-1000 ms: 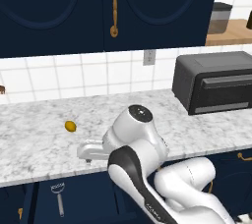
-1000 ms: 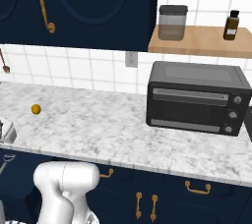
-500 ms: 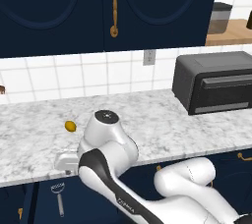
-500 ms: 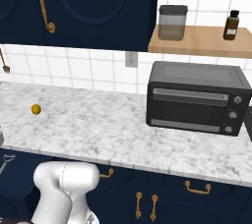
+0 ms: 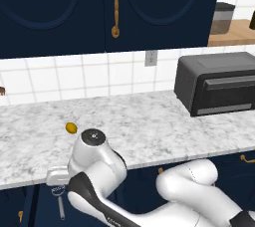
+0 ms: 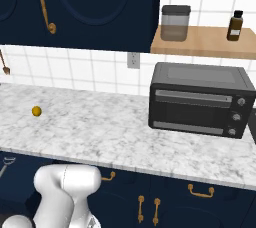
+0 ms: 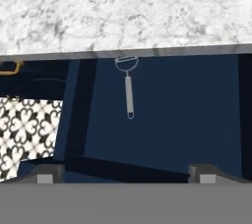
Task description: Pick the peeler from the drawer and place it on the counter.
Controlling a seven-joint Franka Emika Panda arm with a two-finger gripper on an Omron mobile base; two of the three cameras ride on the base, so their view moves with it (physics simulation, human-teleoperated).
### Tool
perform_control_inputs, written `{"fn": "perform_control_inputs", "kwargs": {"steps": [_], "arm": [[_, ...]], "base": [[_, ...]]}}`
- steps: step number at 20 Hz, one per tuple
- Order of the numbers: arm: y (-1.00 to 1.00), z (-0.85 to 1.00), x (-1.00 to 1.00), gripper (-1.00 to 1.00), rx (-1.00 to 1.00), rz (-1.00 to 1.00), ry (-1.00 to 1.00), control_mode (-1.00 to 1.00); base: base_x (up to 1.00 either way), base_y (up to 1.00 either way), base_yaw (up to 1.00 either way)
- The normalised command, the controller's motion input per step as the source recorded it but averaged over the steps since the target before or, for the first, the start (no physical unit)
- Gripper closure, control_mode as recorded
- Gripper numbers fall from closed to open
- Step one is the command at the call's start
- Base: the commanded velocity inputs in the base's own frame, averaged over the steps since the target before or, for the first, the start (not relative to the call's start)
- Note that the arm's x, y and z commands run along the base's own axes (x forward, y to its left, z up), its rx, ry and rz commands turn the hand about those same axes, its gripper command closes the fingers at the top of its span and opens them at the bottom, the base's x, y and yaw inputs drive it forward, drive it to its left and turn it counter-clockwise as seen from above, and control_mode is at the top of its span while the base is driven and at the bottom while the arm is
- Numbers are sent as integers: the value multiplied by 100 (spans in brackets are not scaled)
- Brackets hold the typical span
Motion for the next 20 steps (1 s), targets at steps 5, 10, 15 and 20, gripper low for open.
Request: {"fn": "perform_control_inputs", "kwargs": {"steps": [5, 10, 15, 20], "arm": [[51, -38, 12, -100, -9, 0, 8, -100], [52, -24, 5, -100, -15, 0, 13, -100], [28, -19, 22, -100, -13, 0, 13, -100], [0, -33, 28, -100, -11, 0, 4, -100]], "base": [[0, 0, 0], [0, 0, 0], [0, 0, 0], [0, 0, 0]]}}
